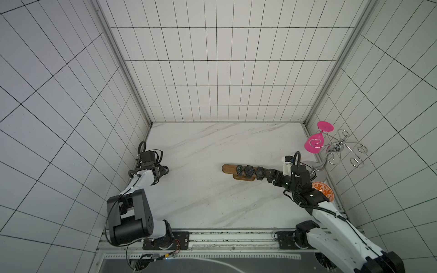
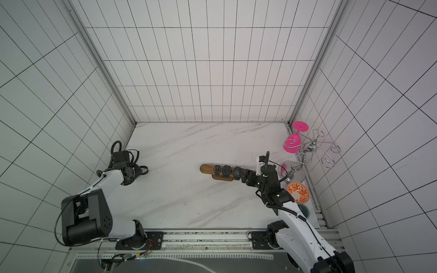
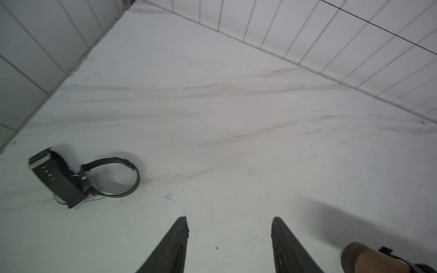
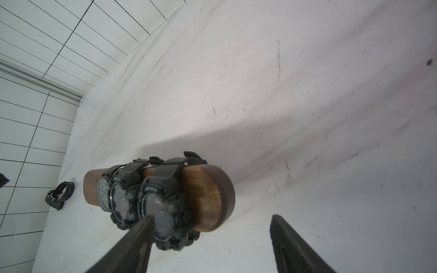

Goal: Place watch on stand
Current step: Pick up the watch at the center of the board.

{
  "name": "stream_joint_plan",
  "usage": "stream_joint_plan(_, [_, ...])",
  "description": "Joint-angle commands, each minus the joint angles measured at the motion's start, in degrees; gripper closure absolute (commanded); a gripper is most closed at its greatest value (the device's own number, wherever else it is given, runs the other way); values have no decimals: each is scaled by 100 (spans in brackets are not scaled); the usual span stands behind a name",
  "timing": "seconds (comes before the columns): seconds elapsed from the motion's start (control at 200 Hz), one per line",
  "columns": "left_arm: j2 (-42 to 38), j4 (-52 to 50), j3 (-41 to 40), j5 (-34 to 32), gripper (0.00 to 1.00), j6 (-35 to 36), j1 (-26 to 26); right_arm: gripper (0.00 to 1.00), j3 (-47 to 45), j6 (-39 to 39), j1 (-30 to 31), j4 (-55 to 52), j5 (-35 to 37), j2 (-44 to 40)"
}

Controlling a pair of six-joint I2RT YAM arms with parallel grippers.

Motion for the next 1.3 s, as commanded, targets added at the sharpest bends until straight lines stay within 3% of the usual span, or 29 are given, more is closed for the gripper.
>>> stream_joint_plan(0.0, [7, 98, 204, 330, 52, 2, -114, 35, -291, 141, 69, 232, -238, -77])
stream_joint_plan(0.135, [-20, 144, 196, 455, 49, 14, -131, 35, -272, 145, 78, 237, -219, -22])
stream_joint_plan(0.37, [-72, 180, 200, 494, 56, -18, -131, 36, -269, 146, 86, 259, -194, 13])
stream_joint_plan(0.56, [-182, 184, 213, 411, 48, -11, -157, 36, -269, 145, 87, 264, -177, 37])
stream_joint_plan(0.825, [-243, 266, 169, 367, 53, -19, -155, 37, -271, 109, 85, 302, -152, 107])
stream_joint_plan(1.039, [-196, 263, 177, 387, 50, -10, -148, 37, -264, 84, 87, 281, -124, 102])
stream_joint_plan(1.294, [-66, 485, 220, 699, 59, 46, -190, 37, -242, 76, 87, 282, -141, 81])
